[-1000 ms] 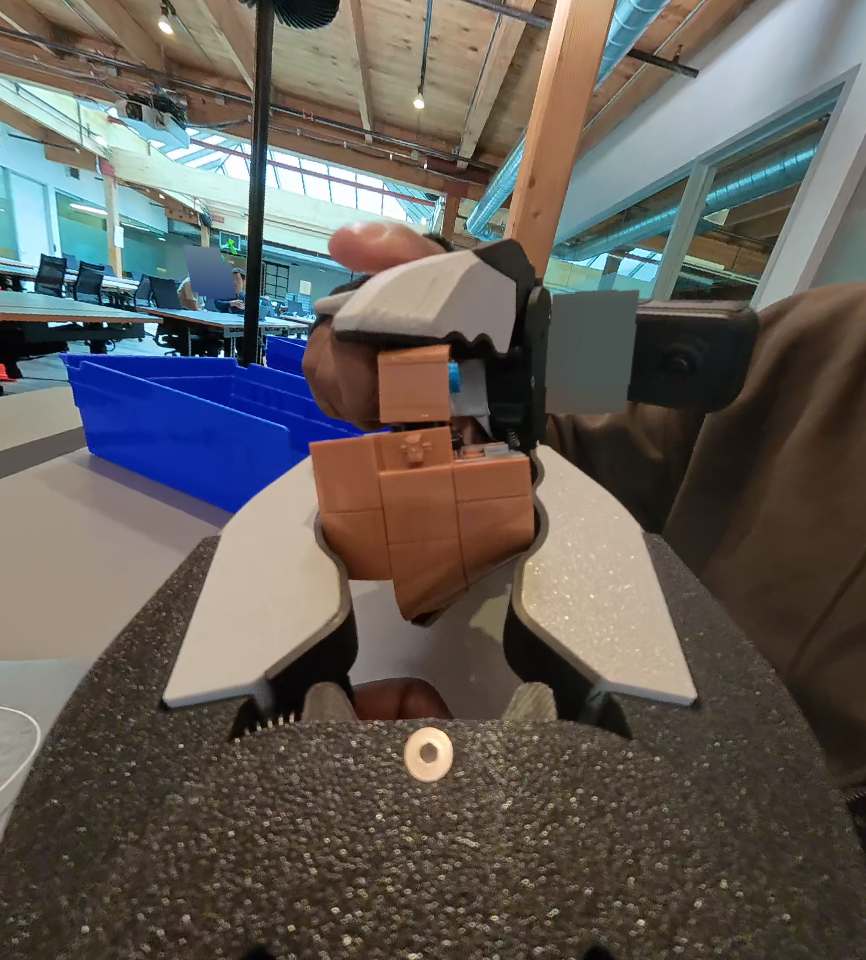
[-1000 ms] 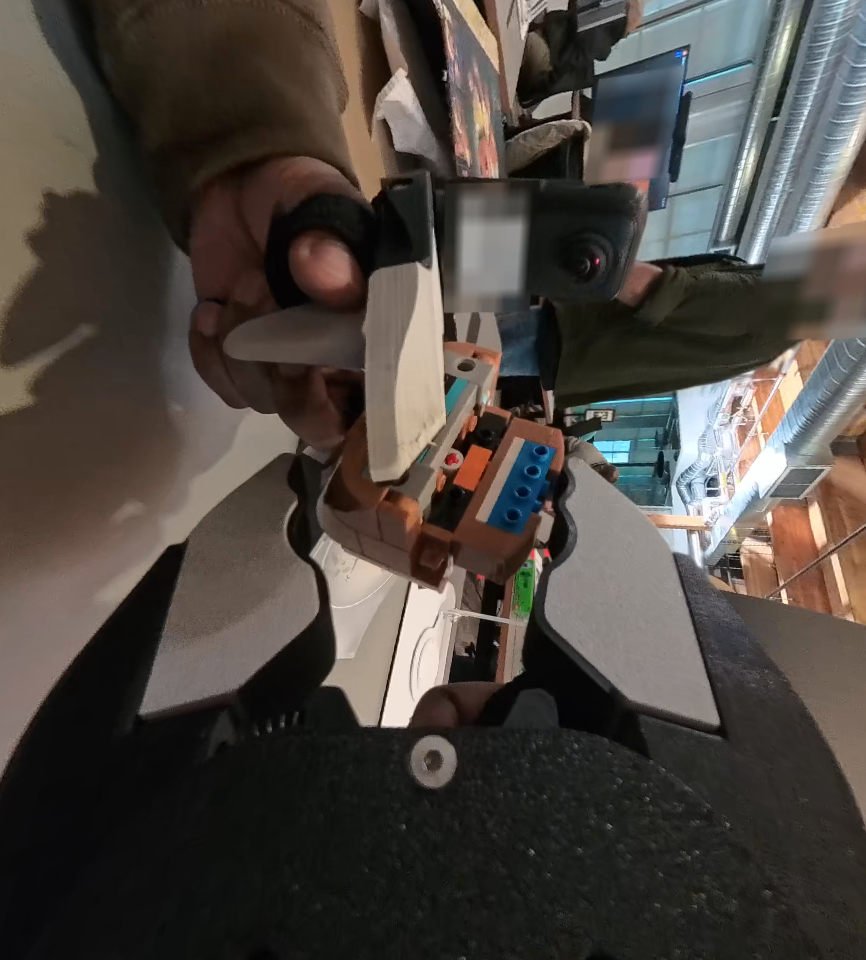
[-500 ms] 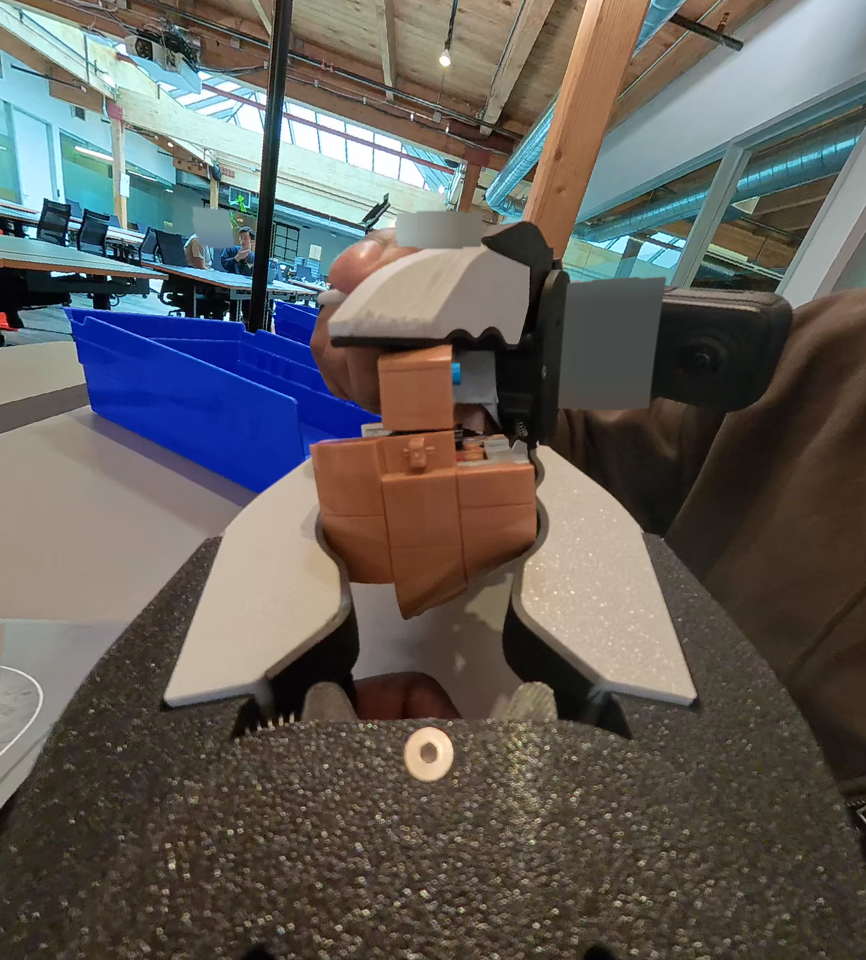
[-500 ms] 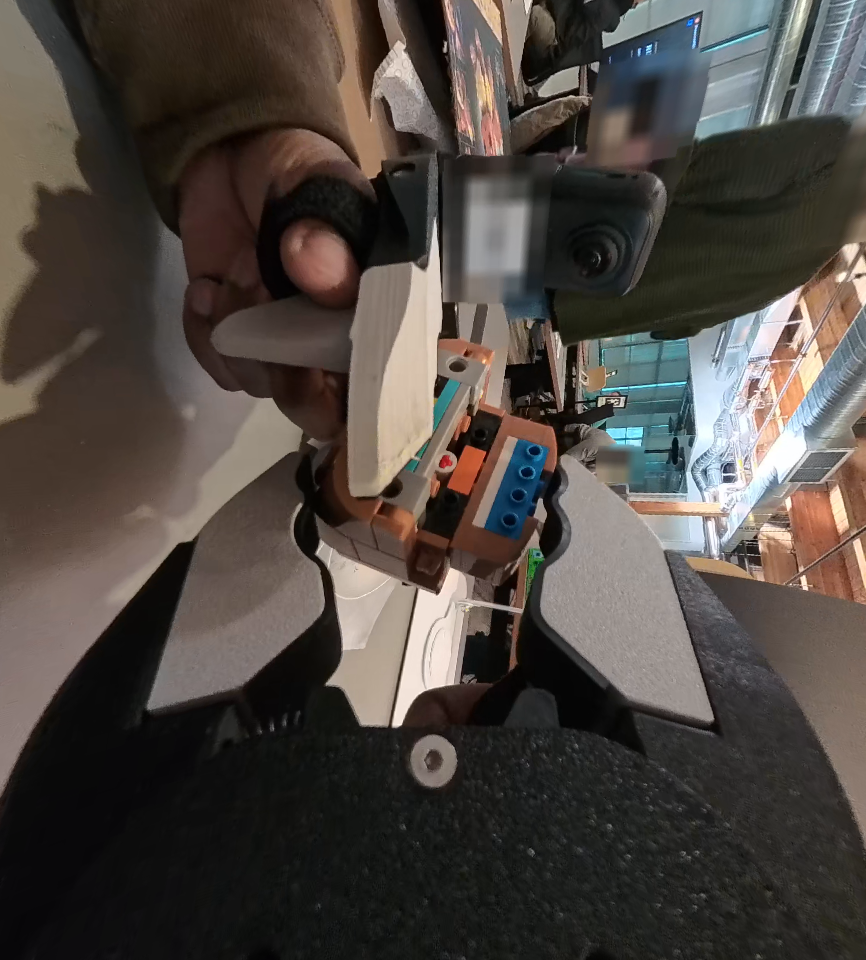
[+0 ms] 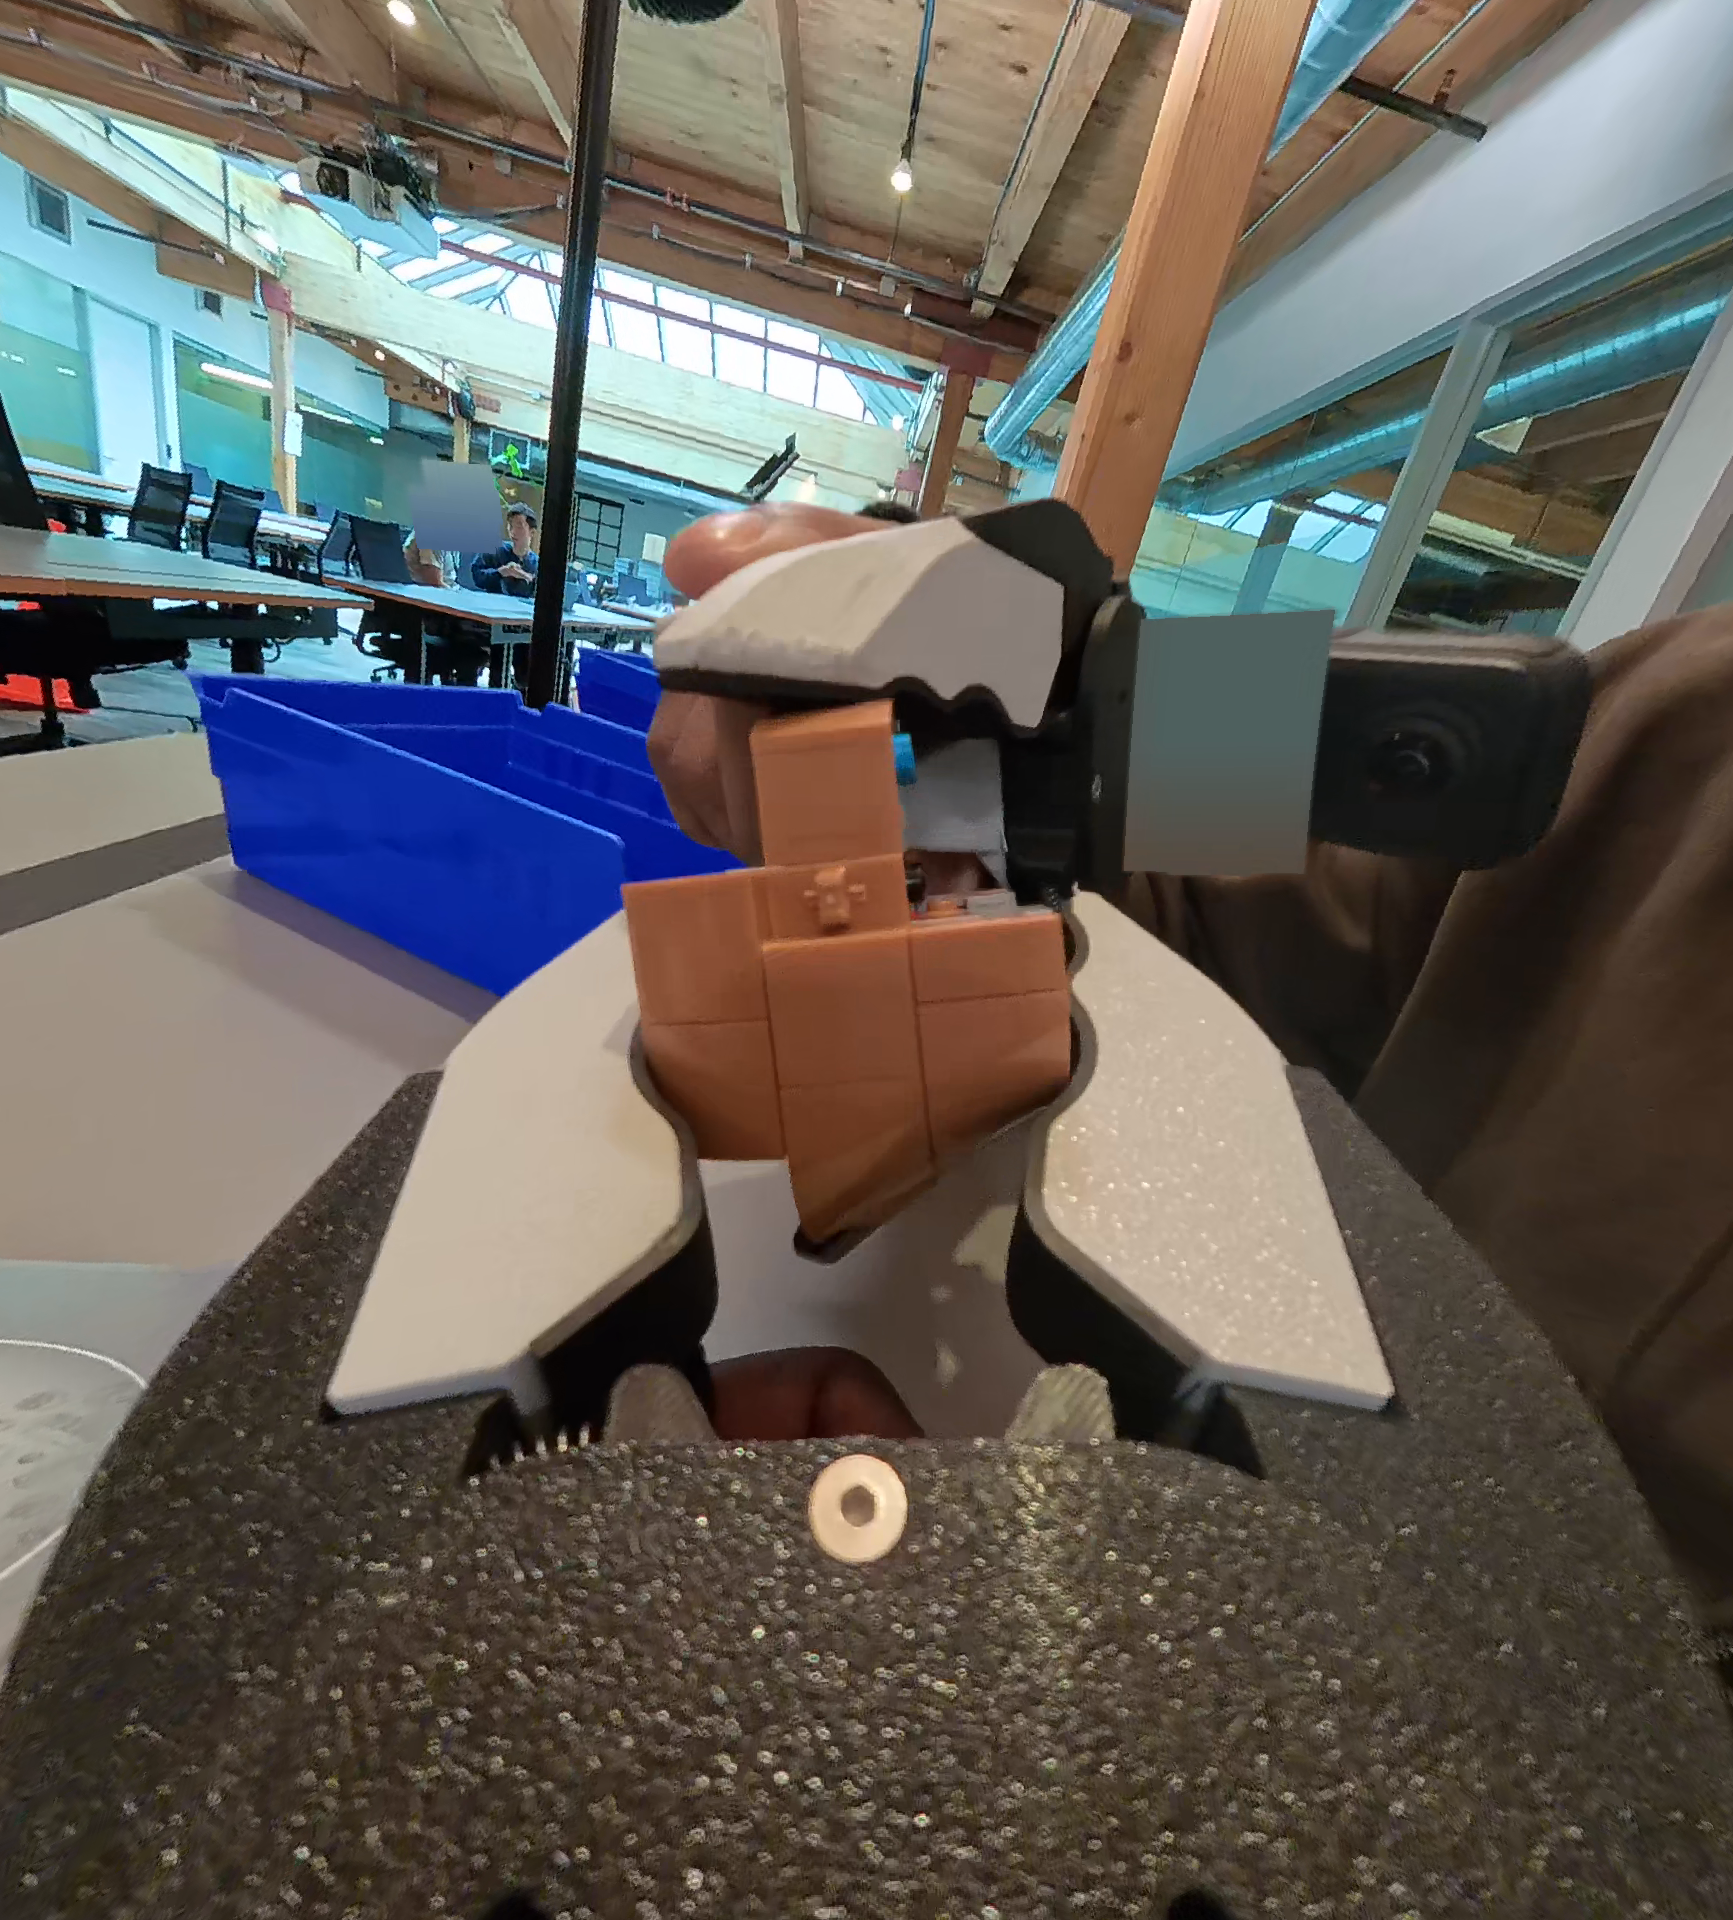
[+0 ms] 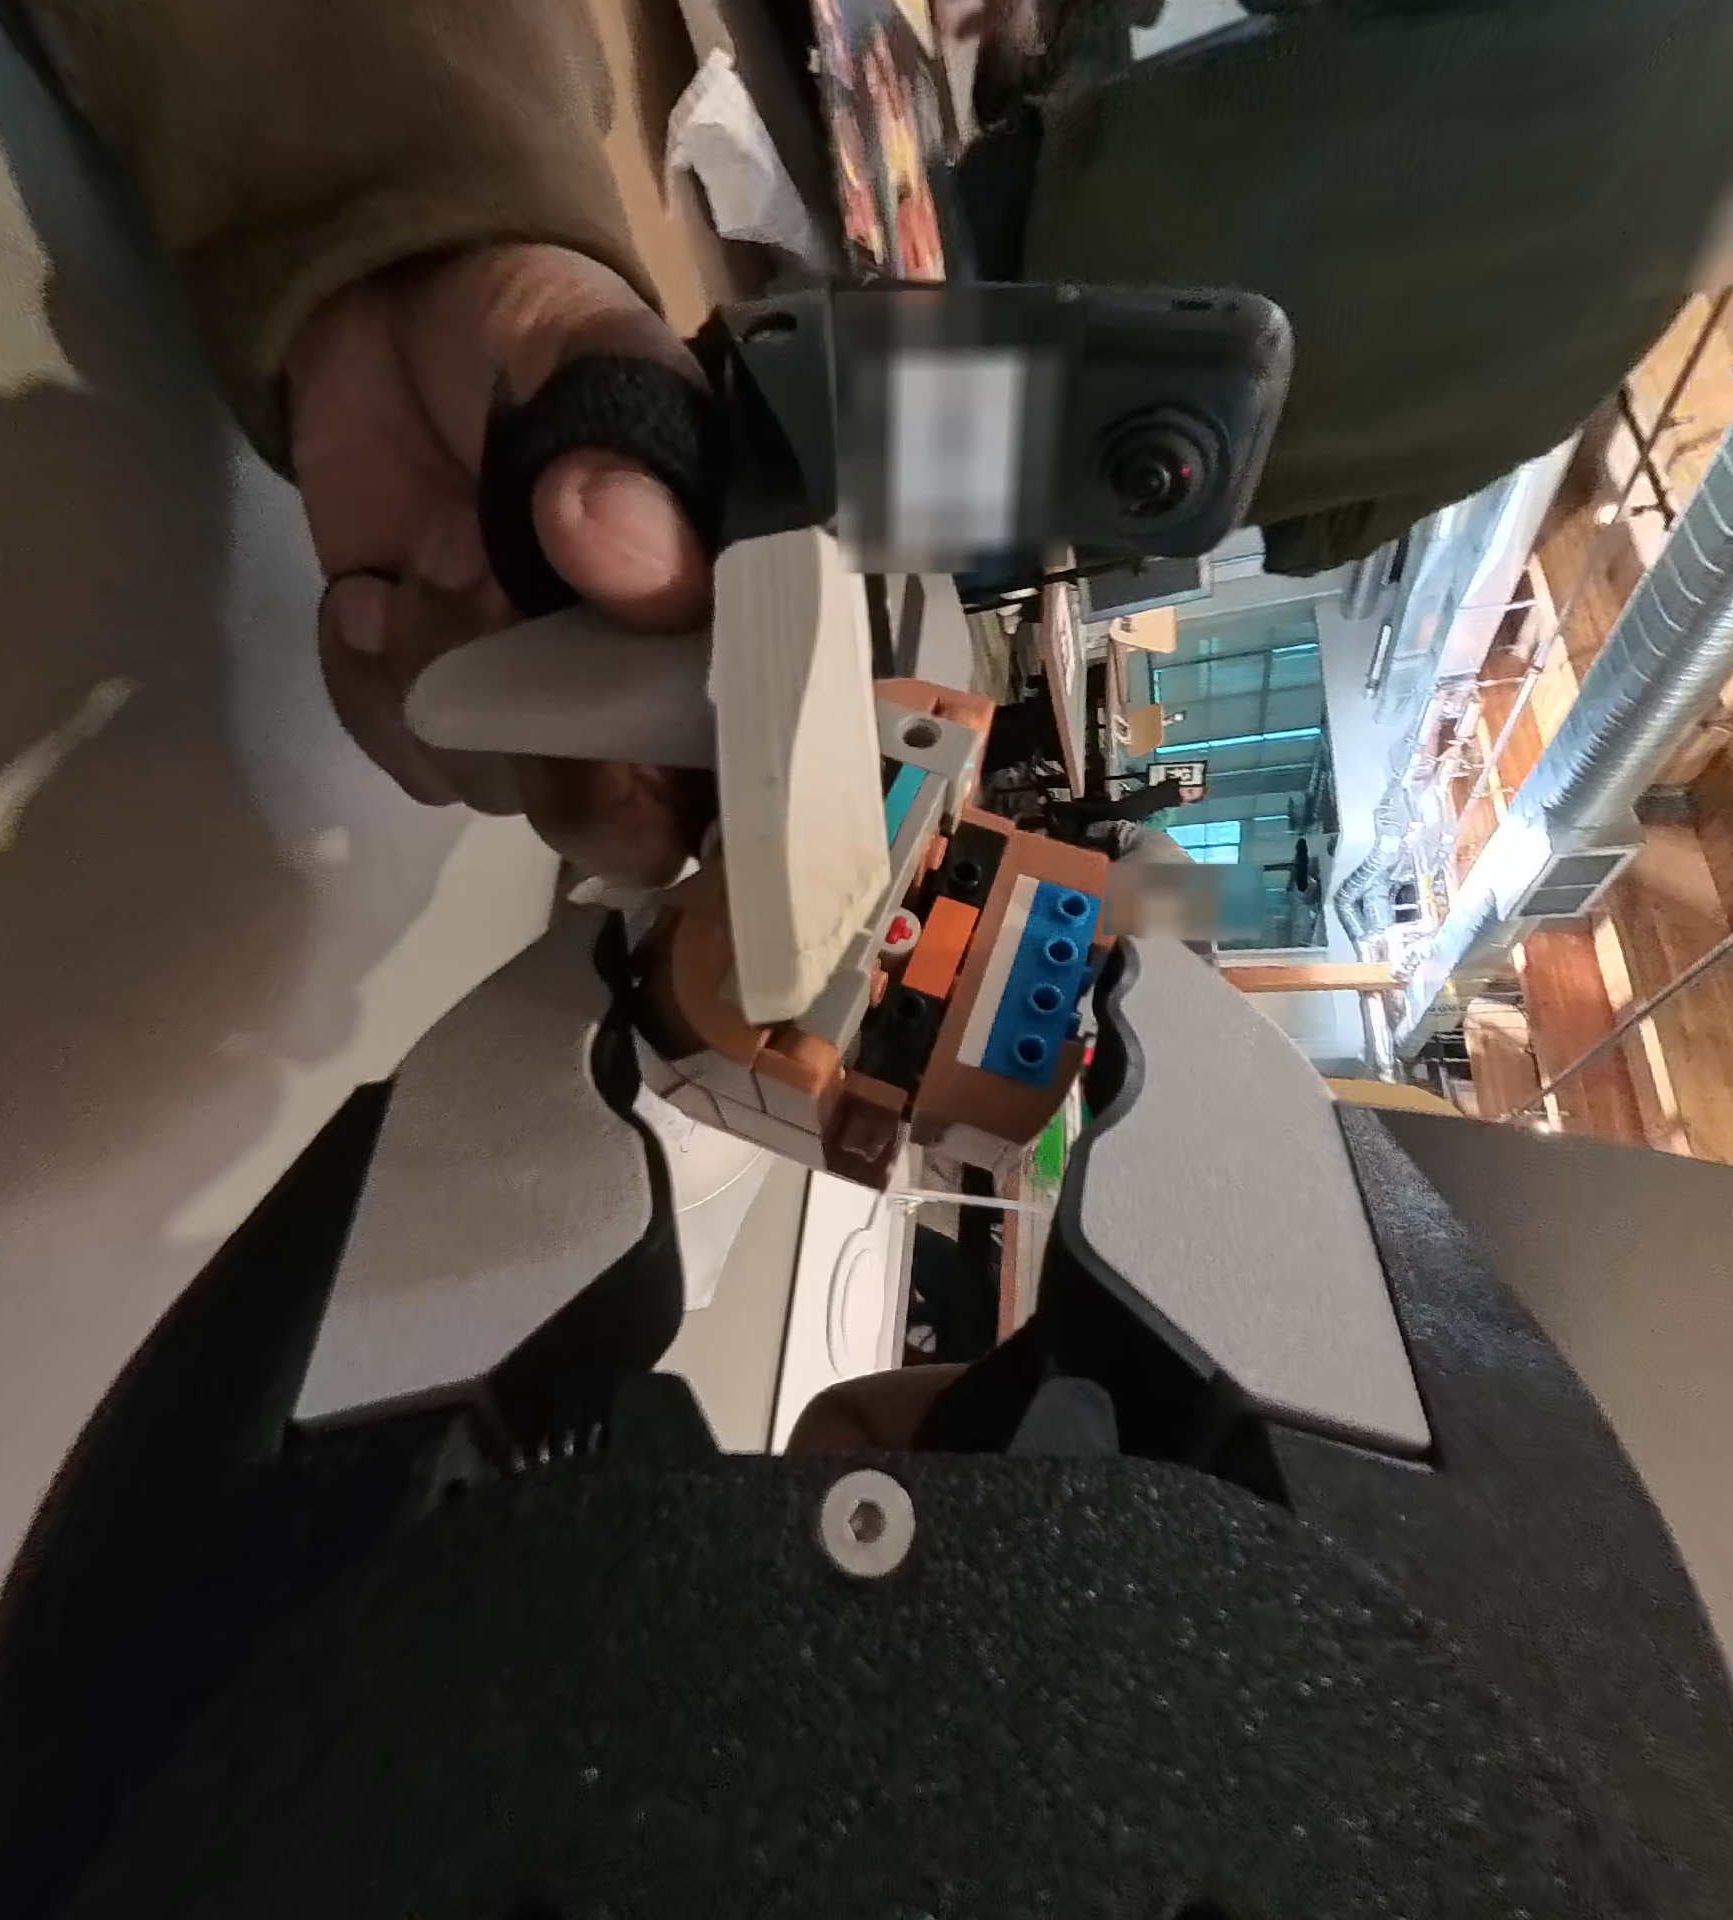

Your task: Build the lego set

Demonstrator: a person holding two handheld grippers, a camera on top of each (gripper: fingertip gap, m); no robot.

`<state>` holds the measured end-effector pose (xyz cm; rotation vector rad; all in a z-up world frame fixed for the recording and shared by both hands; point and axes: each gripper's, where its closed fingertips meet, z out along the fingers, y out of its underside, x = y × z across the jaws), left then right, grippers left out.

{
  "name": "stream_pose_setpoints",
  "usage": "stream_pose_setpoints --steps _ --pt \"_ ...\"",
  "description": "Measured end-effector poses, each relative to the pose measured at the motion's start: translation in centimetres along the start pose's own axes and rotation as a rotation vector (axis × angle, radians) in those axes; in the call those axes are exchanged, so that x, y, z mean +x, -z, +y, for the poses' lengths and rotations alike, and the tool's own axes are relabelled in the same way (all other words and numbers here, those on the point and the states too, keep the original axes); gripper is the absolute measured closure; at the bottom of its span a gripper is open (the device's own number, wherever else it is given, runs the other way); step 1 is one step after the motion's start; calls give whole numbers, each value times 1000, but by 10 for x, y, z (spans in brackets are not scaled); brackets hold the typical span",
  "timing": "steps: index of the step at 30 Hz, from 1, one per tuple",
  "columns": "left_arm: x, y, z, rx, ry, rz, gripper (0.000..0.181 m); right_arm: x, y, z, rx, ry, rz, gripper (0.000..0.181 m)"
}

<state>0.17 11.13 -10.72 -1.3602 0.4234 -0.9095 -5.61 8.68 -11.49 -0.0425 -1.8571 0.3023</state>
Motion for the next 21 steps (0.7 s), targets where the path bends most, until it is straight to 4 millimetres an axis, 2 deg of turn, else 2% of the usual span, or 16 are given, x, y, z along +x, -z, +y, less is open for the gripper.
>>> stream_pose_setpoints --steps 7,14,21 --pt "0 9 -23 158 71 26 112 20 2 -3 22 -3 151 98" --pt "7 7 -24 191 109 70 112 21 1 -5 41 -15 178 99" --pt "4 6 -23 197 129 60 112 19 0 -2 54 -42 166 100"
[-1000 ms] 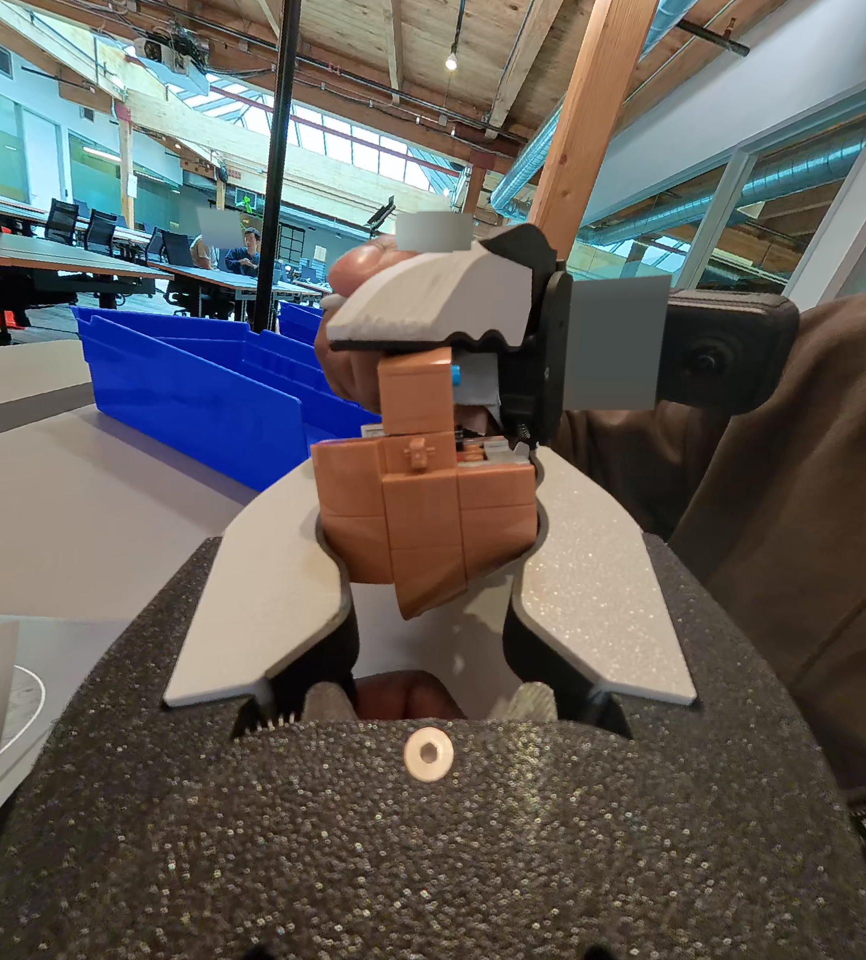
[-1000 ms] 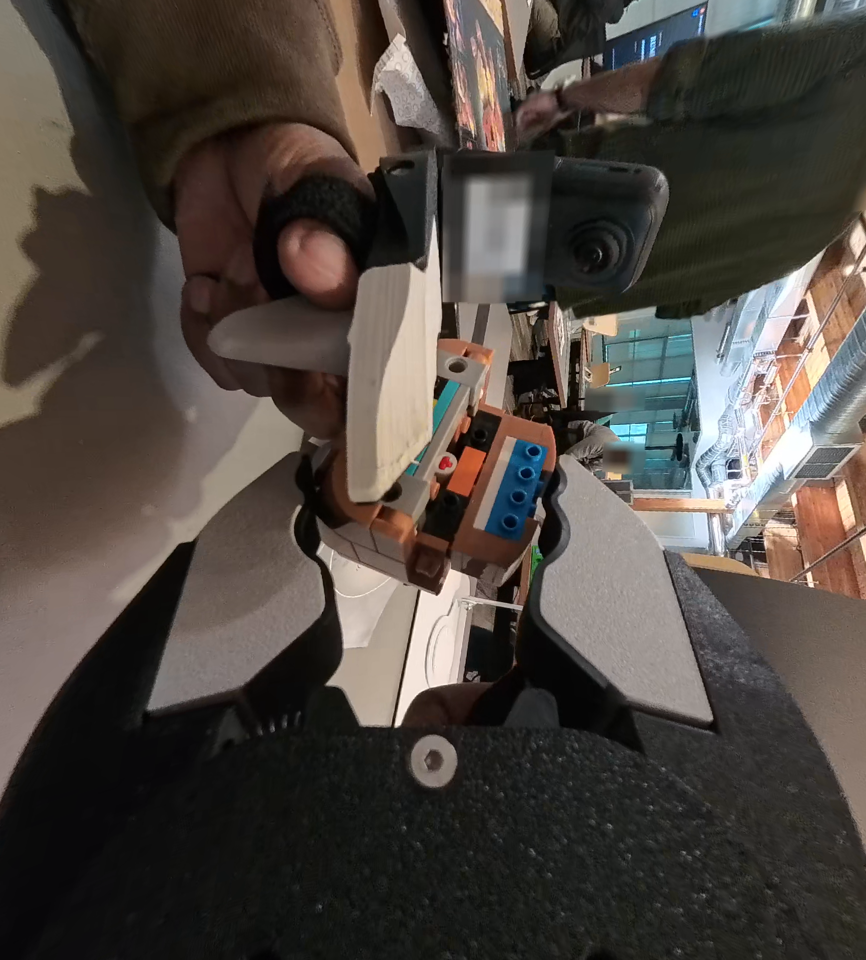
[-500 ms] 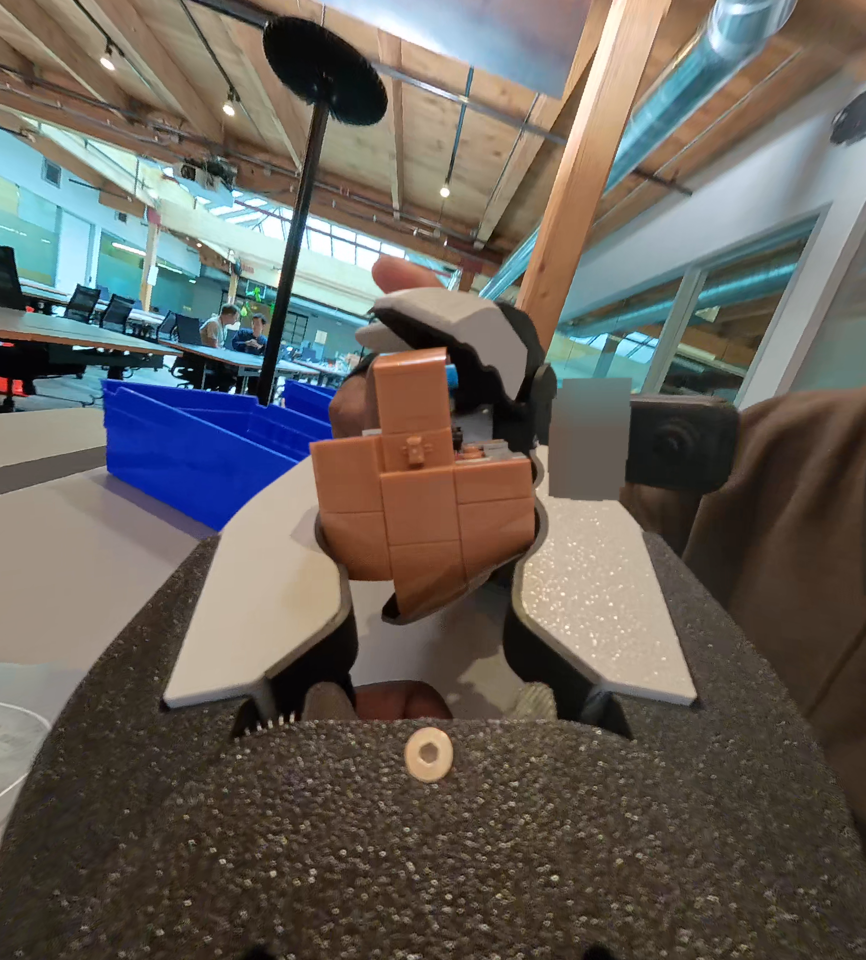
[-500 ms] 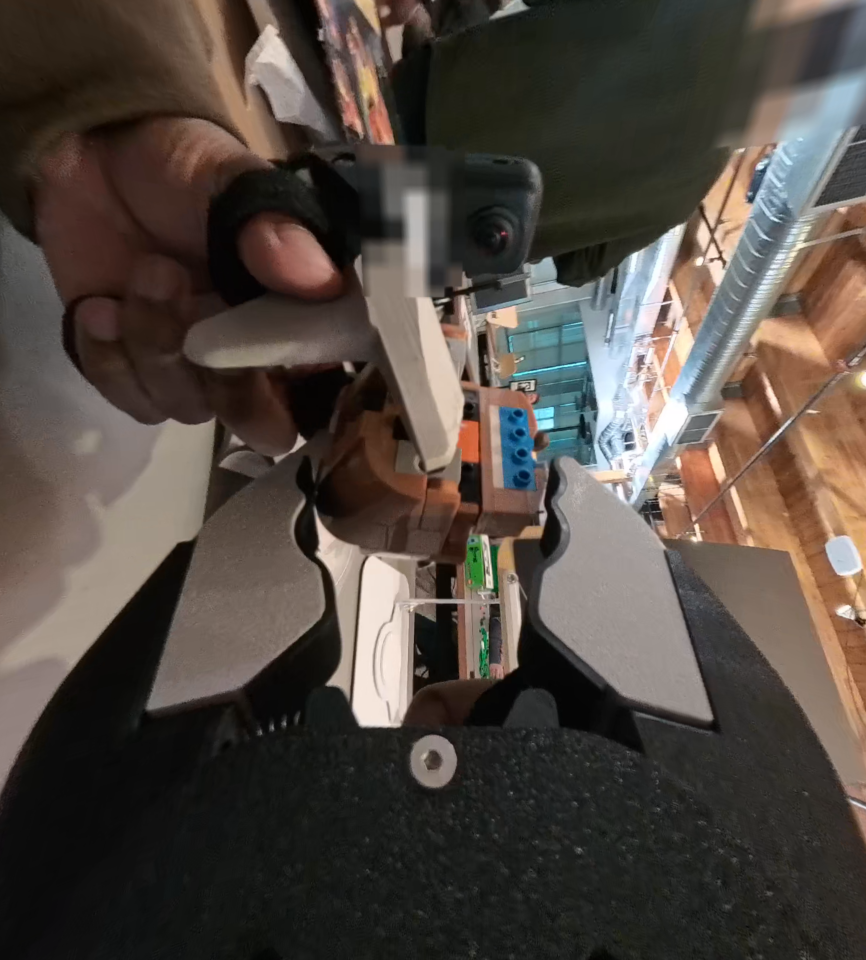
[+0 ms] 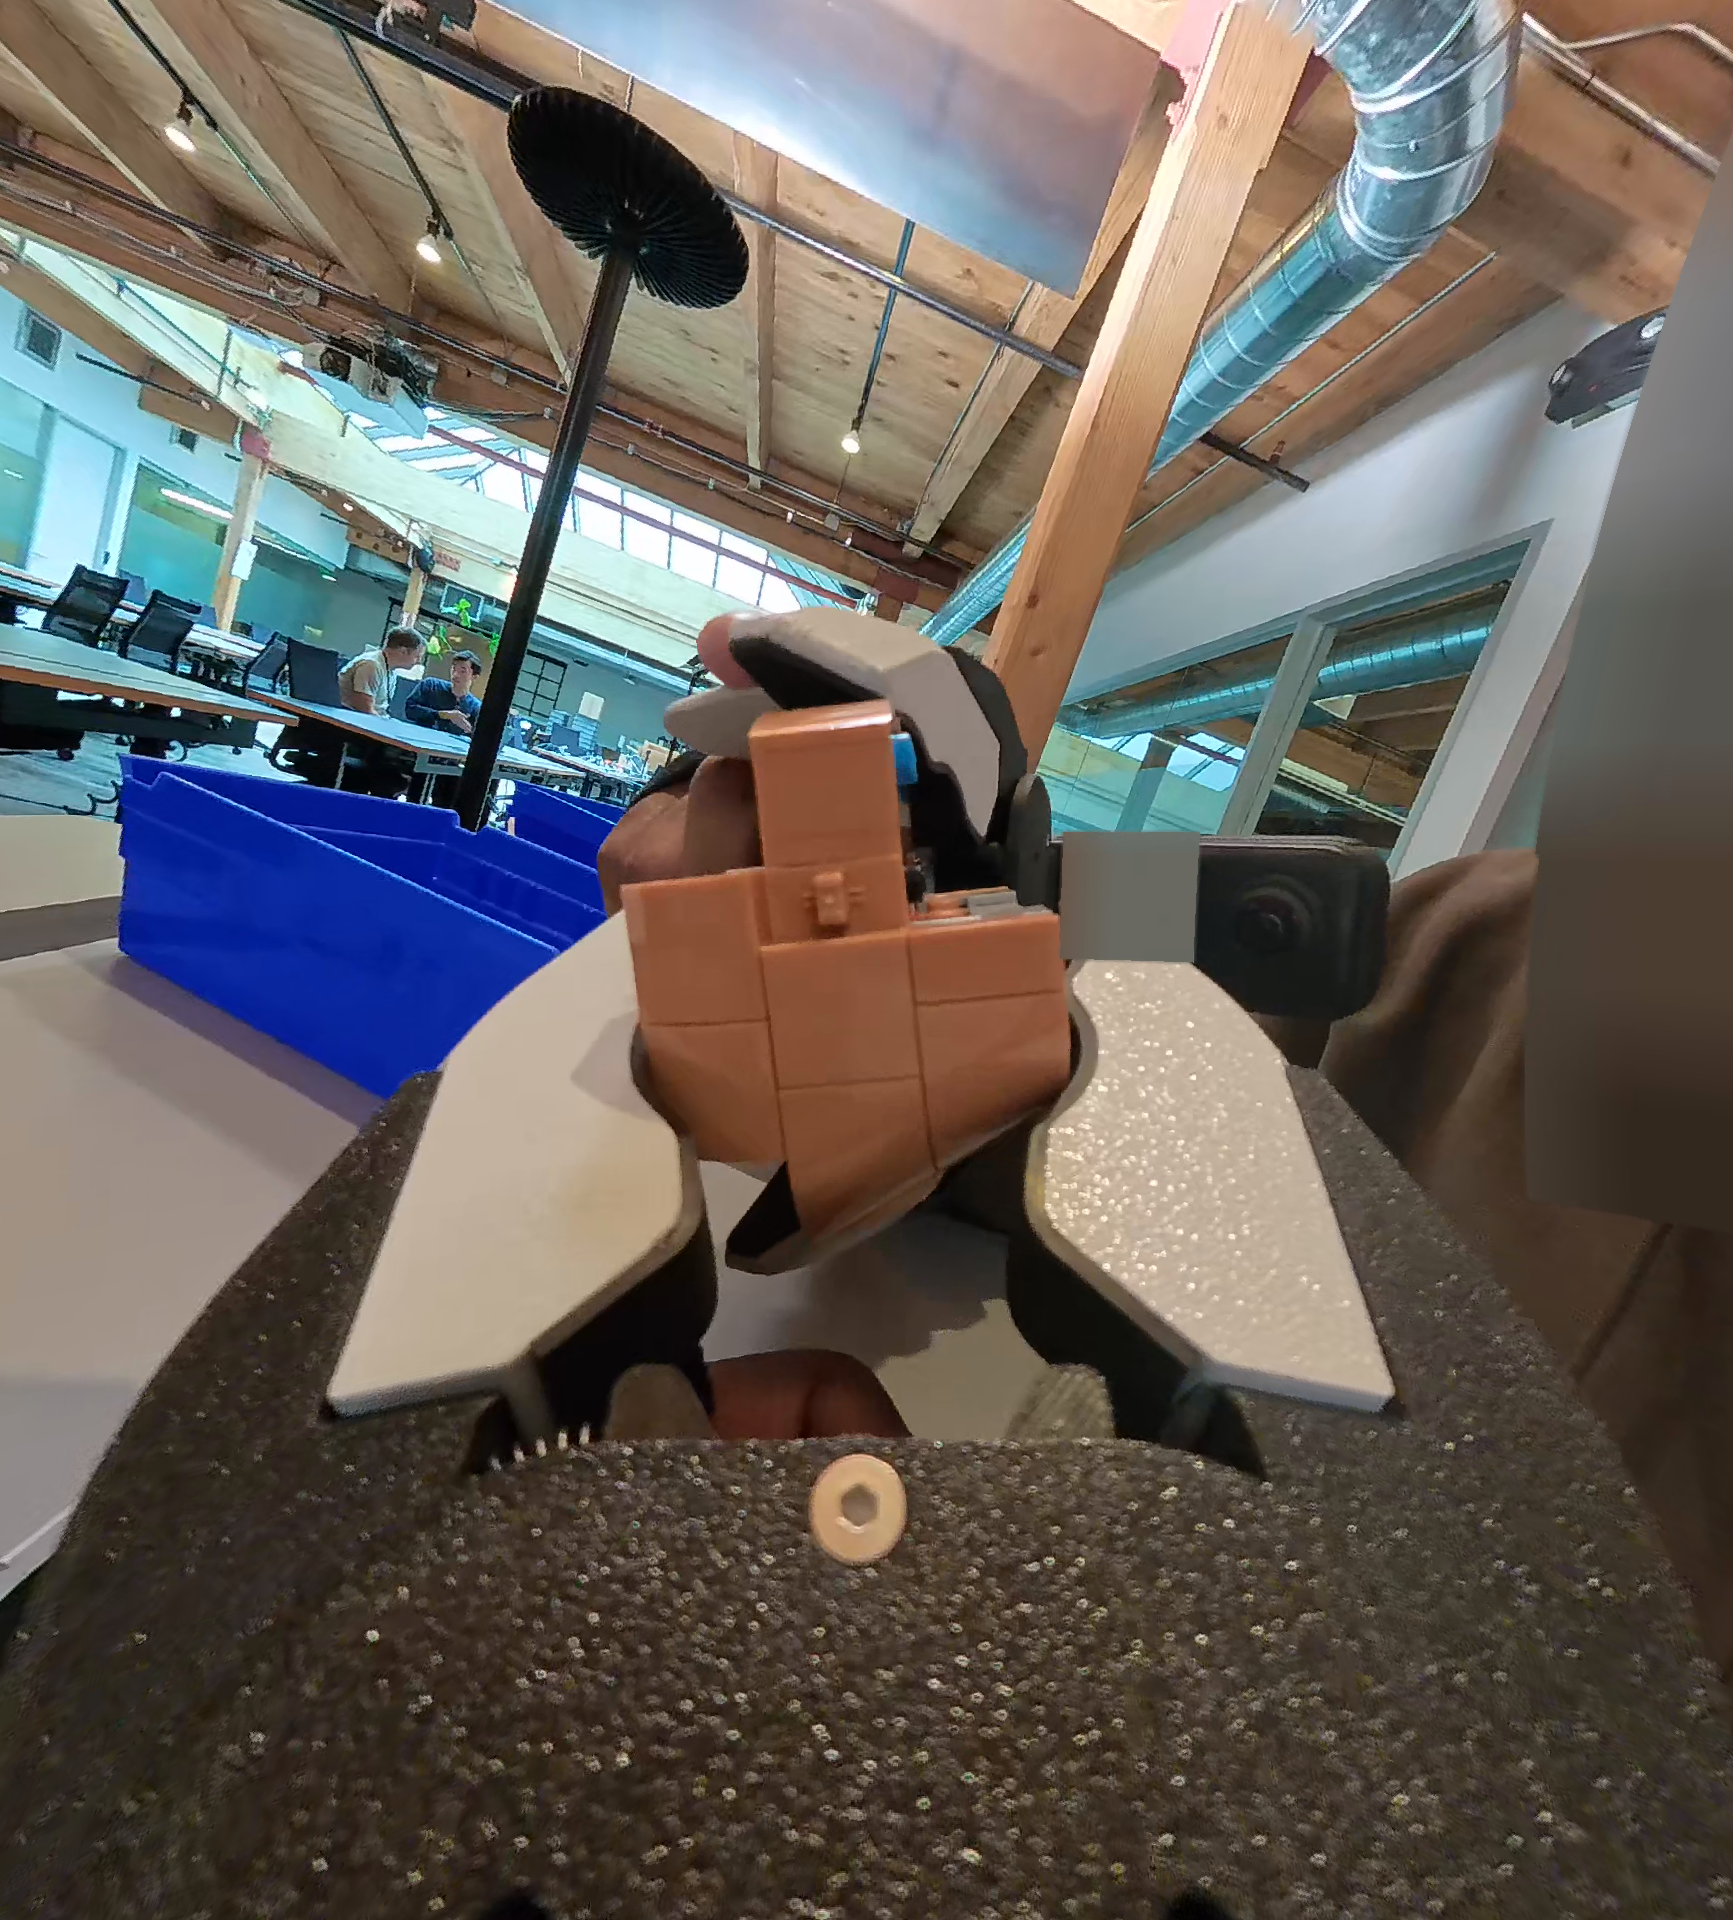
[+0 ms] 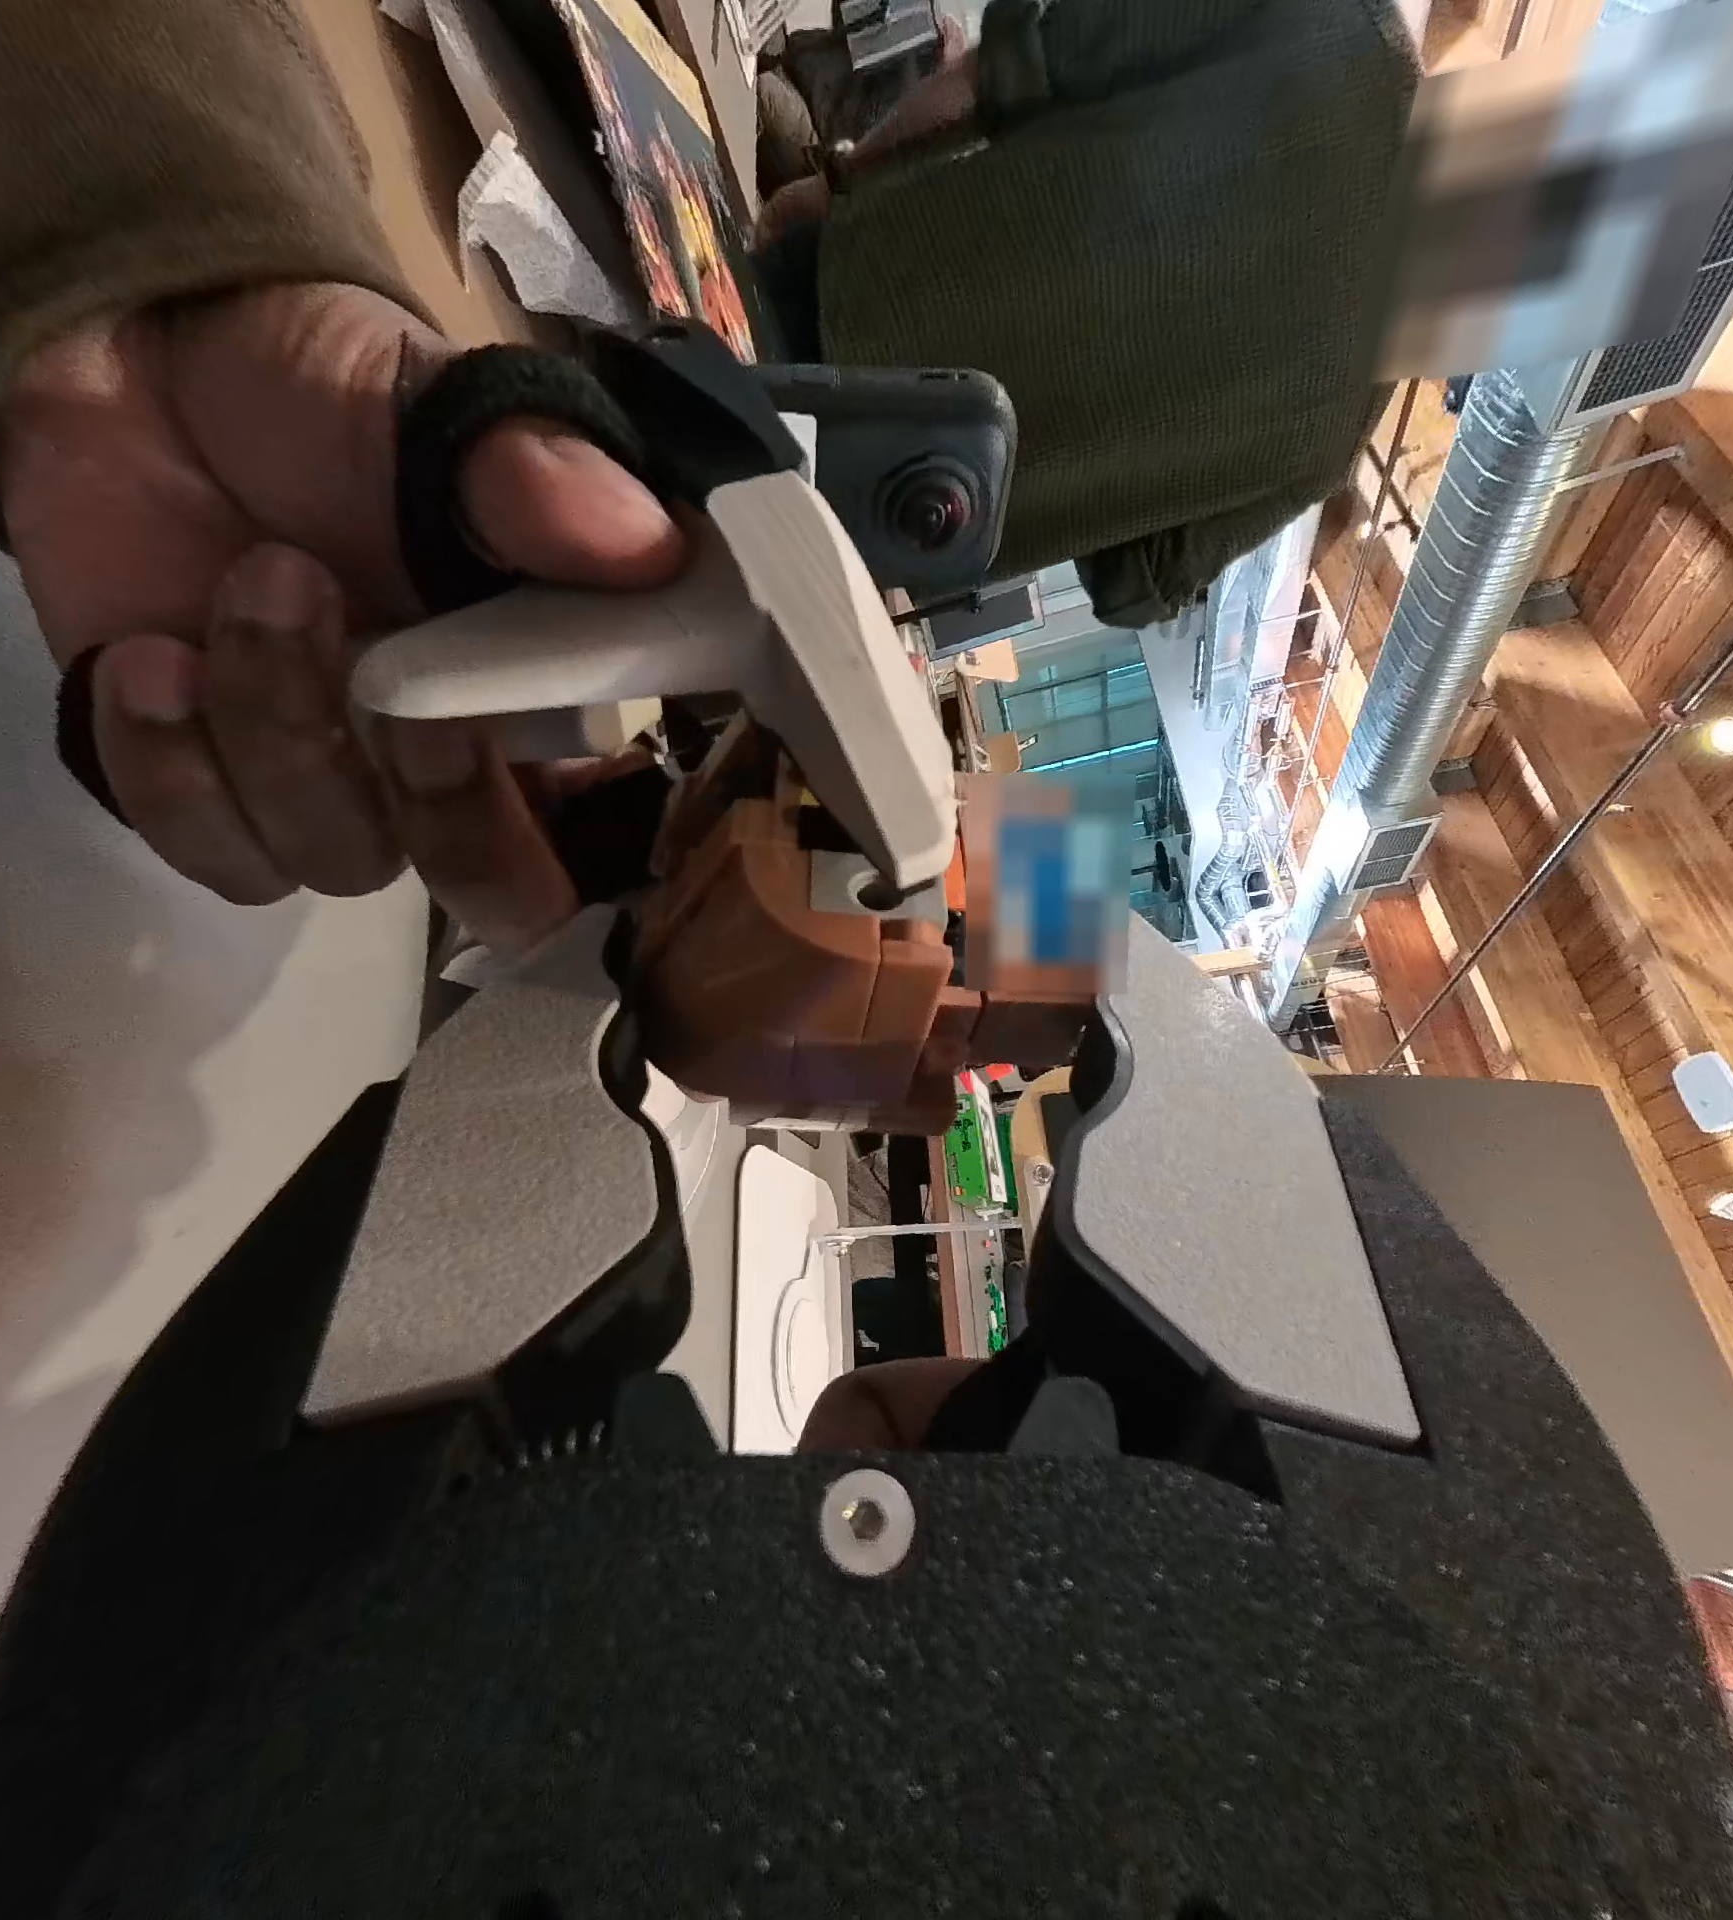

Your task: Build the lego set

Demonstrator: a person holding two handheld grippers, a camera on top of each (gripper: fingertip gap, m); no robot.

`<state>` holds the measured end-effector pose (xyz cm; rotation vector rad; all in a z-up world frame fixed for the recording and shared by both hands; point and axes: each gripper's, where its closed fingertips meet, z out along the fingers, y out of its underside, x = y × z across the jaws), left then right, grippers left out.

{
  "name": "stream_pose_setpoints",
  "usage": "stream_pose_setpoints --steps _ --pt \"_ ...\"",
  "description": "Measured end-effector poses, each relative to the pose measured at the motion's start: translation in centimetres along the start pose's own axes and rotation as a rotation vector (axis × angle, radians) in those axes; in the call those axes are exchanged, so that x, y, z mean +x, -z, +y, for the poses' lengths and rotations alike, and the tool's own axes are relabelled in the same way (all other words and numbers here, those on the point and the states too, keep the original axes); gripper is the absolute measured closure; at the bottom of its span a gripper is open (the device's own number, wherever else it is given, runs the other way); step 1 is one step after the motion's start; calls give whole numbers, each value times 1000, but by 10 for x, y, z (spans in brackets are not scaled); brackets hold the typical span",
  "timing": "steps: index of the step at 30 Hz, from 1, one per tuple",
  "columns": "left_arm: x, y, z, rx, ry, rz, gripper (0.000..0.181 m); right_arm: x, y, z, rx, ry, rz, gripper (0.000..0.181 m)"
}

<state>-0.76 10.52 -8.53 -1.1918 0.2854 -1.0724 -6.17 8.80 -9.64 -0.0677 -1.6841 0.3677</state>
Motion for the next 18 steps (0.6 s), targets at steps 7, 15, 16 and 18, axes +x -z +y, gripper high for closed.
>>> stream_pose_setpoints --steps 7,15,16,18 --pt "-2 1 0 -3 0 -11 112 -1 -1 1 0 -1 11 101" --pt "-3 1 2 -17 4 -19 112 -2 -1 3 2 -10 7 102" --pt "-4 1 3 -21 6 -21 112 -2 -1 4 2 -9 3 102" --pt "-4 0 5 -31 7 -22 112 -3 0 4 2 -3 -6 102"
